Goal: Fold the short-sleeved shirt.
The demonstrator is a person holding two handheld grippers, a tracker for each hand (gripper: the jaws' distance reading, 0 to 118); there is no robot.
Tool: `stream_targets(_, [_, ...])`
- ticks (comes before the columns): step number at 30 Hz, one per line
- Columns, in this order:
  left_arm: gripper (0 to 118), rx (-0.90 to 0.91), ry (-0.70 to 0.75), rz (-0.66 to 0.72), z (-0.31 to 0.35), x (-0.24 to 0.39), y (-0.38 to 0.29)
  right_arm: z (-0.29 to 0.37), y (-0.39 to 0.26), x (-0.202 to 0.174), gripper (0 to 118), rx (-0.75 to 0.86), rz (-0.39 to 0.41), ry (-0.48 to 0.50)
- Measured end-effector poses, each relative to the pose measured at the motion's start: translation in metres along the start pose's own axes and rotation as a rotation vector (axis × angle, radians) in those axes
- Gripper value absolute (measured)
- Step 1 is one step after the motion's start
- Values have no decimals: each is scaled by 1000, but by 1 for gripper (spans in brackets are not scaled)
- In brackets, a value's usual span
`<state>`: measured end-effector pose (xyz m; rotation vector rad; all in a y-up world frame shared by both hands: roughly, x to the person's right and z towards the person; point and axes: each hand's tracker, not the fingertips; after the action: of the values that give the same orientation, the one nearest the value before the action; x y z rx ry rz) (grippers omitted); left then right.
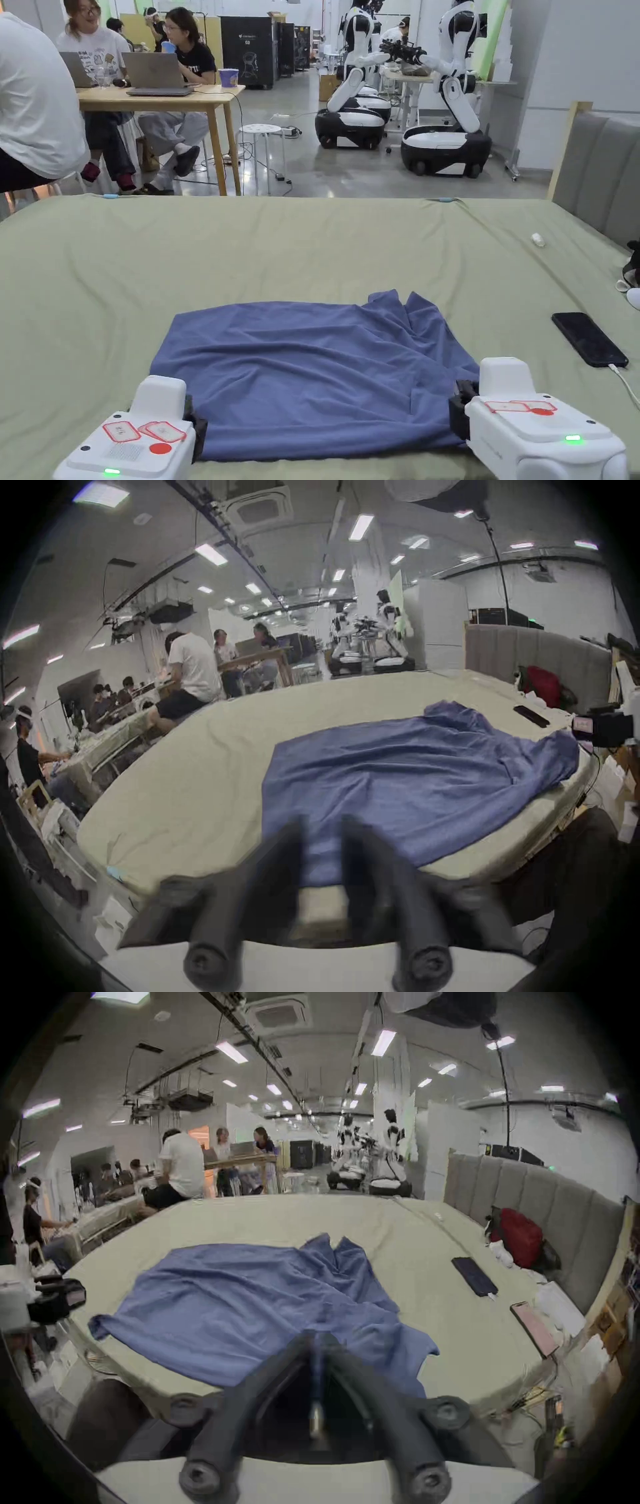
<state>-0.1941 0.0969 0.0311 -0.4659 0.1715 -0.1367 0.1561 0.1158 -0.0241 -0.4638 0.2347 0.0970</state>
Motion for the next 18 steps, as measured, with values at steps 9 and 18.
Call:
stream_targets(9, [0,-132,7,66,4,-35,-42,-9,-9,-22,0,-35,80,9])
stream_targets(18, [106,-197,38,191,-9,-87,-82,-32,-22,-39,0,-106,53,52])
